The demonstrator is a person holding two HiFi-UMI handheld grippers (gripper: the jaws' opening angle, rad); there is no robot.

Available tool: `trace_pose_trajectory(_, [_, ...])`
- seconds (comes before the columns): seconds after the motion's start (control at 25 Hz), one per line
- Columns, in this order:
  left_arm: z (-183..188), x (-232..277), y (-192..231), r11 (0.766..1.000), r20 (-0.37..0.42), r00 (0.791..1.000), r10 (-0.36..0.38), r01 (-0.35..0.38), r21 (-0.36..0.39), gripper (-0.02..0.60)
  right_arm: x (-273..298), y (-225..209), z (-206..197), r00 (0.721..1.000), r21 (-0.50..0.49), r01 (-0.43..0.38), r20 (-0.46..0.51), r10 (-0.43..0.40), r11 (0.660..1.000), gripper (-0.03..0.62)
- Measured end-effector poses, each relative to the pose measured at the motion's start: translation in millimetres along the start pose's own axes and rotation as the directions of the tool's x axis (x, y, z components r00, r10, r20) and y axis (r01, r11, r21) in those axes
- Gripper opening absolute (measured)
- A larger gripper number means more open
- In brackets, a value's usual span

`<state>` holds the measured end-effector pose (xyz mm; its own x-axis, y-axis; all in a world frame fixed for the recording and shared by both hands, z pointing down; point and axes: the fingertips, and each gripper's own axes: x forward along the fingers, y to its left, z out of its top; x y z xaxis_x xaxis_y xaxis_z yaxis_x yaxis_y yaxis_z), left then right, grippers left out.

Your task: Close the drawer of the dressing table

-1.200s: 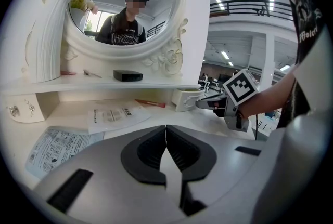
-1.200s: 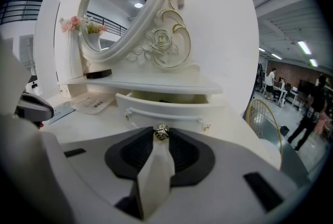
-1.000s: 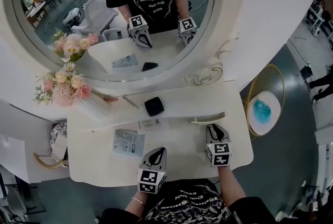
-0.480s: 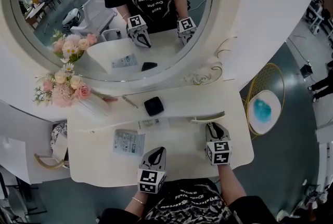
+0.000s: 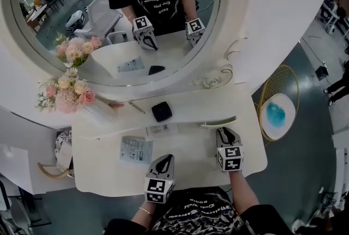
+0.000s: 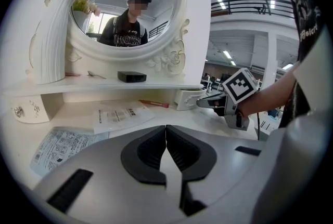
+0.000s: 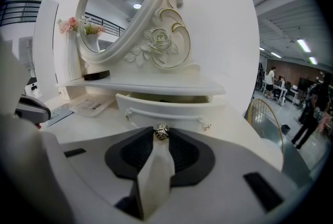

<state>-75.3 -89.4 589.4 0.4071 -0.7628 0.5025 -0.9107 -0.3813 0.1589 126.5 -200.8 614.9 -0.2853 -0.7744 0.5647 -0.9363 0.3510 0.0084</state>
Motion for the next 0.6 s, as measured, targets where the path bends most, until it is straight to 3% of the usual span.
trace_pose_trajectory(0.6, [-3.0, 0.3, 3.1, 1.0, -0.005, 1.0, 0.008, -0.008, -0.011, 0.017, 3.2, -0.6, 1.8, 1.0, -0.003, 0.002, 0.0, -0.002, 1.0, 0.103])
